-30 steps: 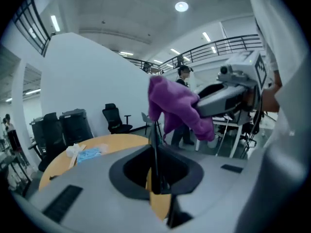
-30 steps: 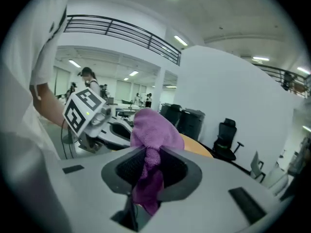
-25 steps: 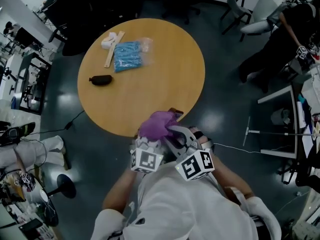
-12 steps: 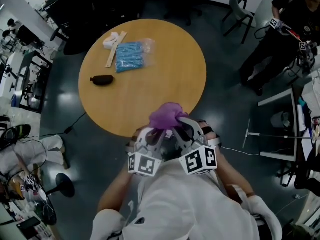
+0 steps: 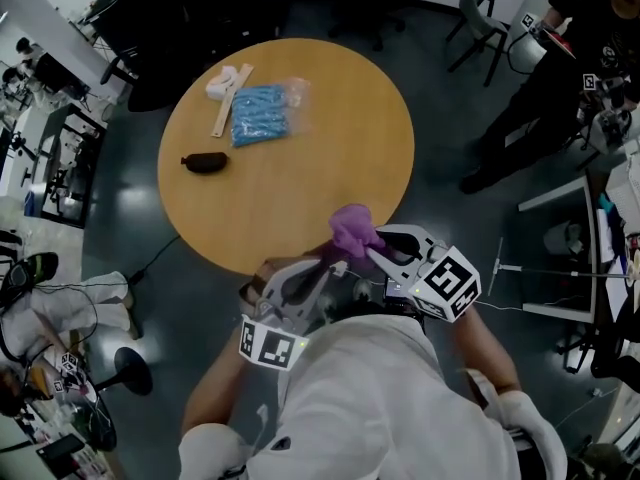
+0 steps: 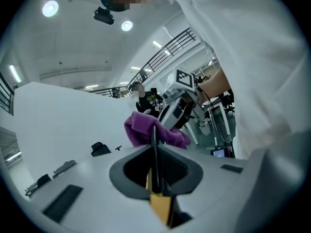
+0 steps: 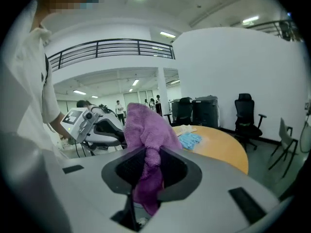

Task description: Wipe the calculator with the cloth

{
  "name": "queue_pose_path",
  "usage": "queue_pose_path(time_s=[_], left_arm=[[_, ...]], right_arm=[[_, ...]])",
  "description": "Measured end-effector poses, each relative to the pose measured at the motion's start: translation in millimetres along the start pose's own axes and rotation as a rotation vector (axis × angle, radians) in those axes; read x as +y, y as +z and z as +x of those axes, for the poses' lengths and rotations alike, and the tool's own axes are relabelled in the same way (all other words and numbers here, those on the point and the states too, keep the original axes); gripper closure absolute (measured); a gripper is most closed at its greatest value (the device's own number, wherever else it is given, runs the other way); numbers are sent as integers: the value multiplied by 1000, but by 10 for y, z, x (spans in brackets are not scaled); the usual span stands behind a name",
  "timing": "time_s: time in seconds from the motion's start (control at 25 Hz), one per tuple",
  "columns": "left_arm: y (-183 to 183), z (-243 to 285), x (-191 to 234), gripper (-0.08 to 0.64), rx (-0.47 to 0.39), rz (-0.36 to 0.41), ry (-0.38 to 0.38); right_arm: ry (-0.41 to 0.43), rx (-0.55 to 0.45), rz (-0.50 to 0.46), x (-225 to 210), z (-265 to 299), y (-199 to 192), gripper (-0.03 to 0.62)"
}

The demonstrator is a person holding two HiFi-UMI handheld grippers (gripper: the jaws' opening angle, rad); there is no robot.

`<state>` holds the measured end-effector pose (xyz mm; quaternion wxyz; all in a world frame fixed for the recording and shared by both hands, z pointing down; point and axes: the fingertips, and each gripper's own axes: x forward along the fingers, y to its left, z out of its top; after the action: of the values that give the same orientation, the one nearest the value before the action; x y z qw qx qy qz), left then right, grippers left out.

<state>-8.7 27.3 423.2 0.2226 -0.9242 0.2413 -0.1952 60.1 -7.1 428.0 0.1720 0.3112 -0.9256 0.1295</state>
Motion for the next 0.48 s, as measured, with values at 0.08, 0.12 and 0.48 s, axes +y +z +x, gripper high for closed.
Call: queue_pose_path(time_s=[0.08, 0.12, 0.48], left_arm=[[48, 1, -8, 515, -17, -4, -13], [69, -1, -11, 515, -25, -8, -17], [170, -20, -158, 517, -65, -14, -93]], right_arm=[[32, -6, 54, -48, -4, -71, 506], [45, -4, 76, -72, -4, -118, 506], [134, 119, 174, -127, 158, -830, 506]])
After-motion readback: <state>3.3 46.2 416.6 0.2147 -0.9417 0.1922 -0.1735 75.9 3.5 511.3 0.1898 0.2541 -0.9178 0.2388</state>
